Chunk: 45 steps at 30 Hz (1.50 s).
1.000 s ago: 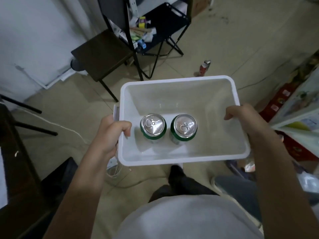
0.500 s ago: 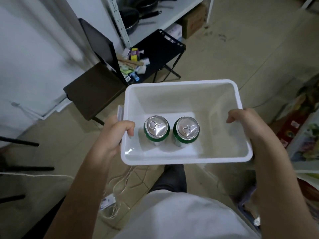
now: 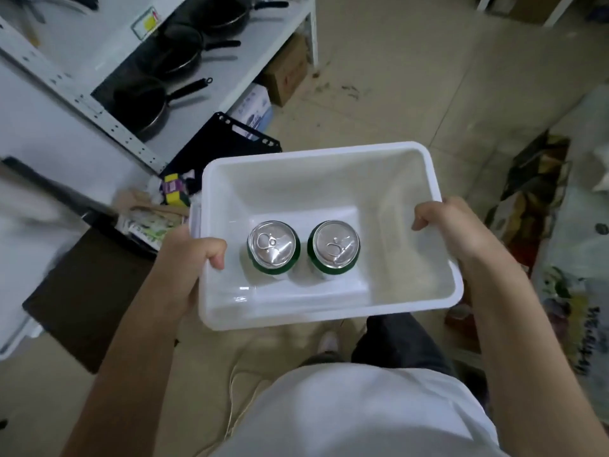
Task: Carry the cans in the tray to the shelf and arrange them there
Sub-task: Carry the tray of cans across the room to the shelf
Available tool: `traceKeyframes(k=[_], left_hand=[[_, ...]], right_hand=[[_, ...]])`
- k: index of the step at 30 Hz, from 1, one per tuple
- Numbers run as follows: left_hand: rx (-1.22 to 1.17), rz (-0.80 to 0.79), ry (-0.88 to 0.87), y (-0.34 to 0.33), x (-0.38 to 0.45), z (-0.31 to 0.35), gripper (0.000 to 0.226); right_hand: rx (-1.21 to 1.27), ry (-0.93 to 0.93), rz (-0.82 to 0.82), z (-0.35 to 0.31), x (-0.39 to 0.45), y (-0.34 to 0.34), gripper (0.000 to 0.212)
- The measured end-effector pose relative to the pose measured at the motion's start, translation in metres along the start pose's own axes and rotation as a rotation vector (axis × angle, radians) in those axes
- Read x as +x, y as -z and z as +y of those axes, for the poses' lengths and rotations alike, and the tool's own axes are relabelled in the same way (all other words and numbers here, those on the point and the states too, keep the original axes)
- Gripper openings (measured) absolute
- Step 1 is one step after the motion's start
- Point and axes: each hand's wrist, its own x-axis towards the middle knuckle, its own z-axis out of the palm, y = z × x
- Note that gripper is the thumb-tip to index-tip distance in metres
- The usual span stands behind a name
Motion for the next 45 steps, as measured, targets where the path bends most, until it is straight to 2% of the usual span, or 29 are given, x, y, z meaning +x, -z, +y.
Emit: traceKeyframes(k=[7,14,16,18,21,25,30,34,38,42,45], left_hand=[[0.073,-0.017,-0.007,-0.094,0.12,0.094,0.026],[0.039,-0.047,-0.037,-0.18,0.224,0.199,0.027],[0.037,-0.034,-0.028,-0.2,0.251,0.229,0.03],[0.037,-0.028,-0.036,-0.215,0.283,0.256,0.034],[0.032,-0.025,-0.05,-0.234,0.332,0.293,0.025],[0.018,-0.008,-0.067,-0.252,0.405,0.342,0.03],[0.016,0.035,-0.032,-0.254,0.469,0.395,0.026],[-0.017,0.08,0.021,-0.248,0.506,0.417,0.018],[-0.139,0.146,0.073,-0.233,0.537,0.422,0.03],[-0.282,0.316,0.148,-0.216,0.558,0.426,0.016],[-0.356,0.504,0.186,-0.202,0.566,0.427,0.024]], right_hand=[[0.033,-0.002,0.046,-0.075,0.119,0.071,0.015],[0.034,0.03,0.08,-0.174,0.233,0.154,0.008],[0.022,0.031,0.085,-0.2,0.264,0.17,0.011],[0.02,0.044,0.076,-0.226,0.297,0.183,0.015],[0.019,0.076,0.089,-0.266,0.349,0.197,0.015],[0.037,0.094,0.102,-0.323,0.419,0.207,0.011],[0.01,0.088,0.096,-0.392,0.479,0.202,0.029],[-0.067,0.092,0.02,-0.438,0.524,0.192,0.028],[-0.17,0.152,-0.121,-0.486,0.574,0.165,0.028],[-0.299,0.222,-0.313,-0.541,0.627,0.123,0.012],[-0.383,0.279,-0.479,-0.587,0.656,0.075,0.014]])
